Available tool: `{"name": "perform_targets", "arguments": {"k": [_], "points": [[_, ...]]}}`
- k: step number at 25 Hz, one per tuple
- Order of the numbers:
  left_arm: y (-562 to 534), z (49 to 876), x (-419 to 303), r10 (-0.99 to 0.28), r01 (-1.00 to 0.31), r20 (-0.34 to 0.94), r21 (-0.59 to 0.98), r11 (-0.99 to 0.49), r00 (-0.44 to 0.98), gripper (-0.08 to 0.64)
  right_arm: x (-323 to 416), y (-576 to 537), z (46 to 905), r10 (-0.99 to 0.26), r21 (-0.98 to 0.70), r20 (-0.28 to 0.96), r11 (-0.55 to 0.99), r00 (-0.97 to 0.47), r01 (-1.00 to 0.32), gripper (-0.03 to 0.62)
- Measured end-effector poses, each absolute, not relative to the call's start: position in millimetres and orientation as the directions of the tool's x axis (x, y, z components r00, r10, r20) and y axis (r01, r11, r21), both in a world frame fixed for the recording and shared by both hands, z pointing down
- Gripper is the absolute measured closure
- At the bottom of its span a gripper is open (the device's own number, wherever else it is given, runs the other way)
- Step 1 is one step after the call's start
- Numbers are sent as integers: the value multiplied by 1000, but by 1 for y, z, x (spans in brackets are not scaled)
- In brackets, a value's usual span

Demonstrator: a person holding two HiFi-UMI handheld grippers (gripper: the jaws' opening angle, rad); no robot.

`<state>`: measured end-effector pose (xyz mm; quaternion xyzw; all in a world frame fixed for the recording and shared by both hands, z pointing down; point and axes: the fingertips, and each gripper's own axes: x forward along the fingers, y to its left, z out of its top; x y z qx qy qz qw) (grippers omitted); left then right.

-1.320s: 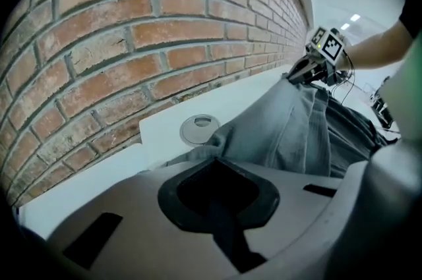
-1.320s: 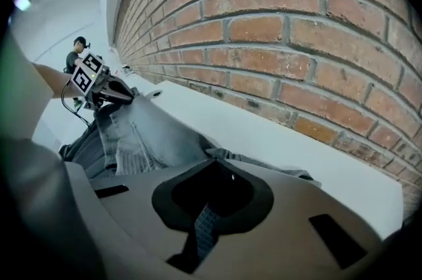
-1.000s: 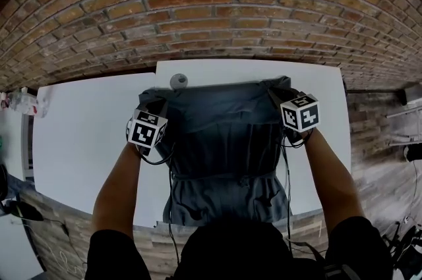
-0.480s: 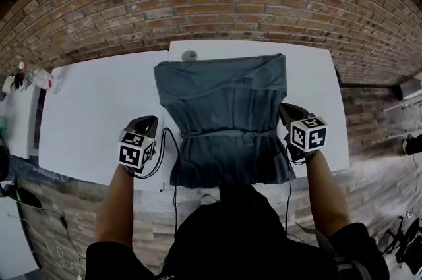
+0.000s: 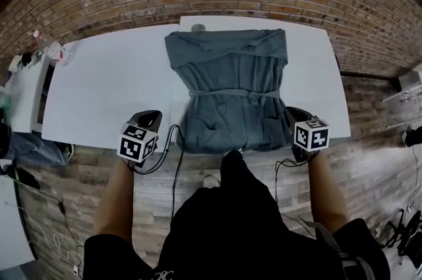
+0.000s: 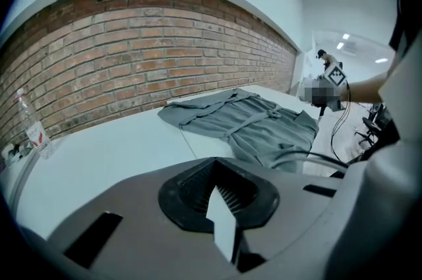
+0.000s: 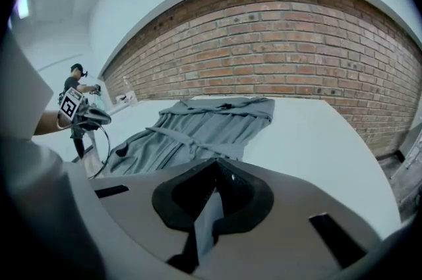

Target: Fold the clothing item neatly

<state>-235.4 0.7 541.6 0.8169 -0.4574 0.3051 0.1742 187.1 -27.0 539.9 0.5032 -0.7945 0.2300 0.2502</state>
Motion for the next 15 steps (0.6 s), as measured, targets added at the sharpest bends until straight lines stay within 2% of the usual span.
{"name": "perform_targets", "arguments": {"k": [5, 10, 13, 15], "points": [[42, 559, -224, -592, -826, 664, 70, -560, 457, 561, 194, 19, 556, -671, -150, 638, 374, -379, -915, 591], [79, 604, -200, -489, -785, 733, 98, -612, 473, 559, 203, 60, 579, -628, -148, 669, 412, -398, -899, 589], [91, 627, -193, -440, -778, 747, 162, -608, 499, 452, 216, 80, 597, -598, -156, 702, 401, -387, -903, 585], [92, 634, -194, -447, -792, 743, 181, -583, 498, 436, 225, 89, 607, -581, -165, 723, 382, -375, -909, 544]]}}
